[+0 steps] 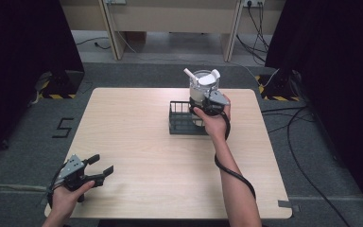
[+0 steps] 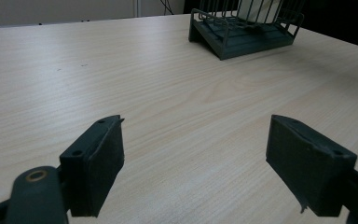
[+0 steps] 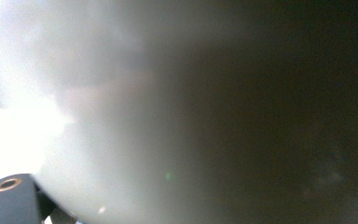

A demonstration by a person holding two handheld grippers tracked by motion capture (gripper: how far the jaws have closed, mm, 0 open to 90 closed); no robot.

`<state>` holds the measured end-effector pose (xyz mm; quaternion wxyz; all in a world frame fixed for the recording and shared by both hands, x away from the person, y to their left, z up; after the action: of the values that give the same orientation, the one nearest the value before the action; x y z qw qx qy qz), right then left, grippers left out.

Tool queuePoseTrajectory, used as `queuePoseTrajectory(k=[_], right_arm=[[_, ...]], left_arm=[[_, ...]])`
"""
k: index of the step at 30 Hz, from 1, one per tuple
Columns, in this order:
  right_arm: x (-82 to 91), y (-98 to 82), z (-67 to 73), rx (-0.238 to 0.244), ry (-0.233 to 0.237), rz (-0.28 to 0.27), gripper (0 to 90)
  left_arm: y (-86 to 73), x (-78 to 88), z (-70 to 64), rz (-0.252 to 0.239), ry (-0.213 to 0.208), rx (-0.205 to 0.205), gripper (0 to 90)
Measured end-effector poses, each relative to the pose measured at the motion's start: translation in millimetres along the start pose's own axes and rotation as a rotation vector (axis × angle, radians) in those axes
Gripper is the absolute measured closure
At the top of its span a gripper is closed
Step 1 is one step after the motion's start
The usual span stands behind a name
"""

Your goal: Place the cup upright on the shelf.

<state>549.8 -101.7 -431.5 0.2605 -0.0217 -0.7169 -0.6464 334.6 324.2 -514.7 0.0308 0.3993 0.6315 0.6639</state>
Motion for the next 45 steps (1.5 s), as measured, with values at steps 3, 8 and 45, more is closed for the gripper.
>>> queuePoseTrajectory(k=[3,8,45], right_arm=[[0.2,-1.2,-0.5,0.005,0.001,-0.006,10.6],[1.6,-4.8,-1.2,-0.013,0.006,-0.019,10.4],[2.0,-7.3,0.3,-0.035,-0.031,-0.055,0.3]], left_arm=[[-0.1,0.0,-0.3,0.001,-0.001,-0.001,18.4],[-0.1,-0.6,-1.1,0.004,-0.003,-0.005,18.4],[0.1,-1.0,-1.4,0.007,-0.002,-0.010,18.6]])
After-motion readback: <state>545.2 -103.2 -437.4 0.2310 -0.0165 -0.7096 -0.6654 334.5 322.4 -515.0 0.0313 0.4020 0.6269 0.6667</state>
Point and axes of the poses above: each handheld gripper's, and its own axes: x roughly backward along the jaws, y roughly out of its top, z roughly to its left, the point moved 1 cm from there along -x, roughly forward along the jaws, and after that the axes turned 11 degrees about z, right-handed, at the moved point
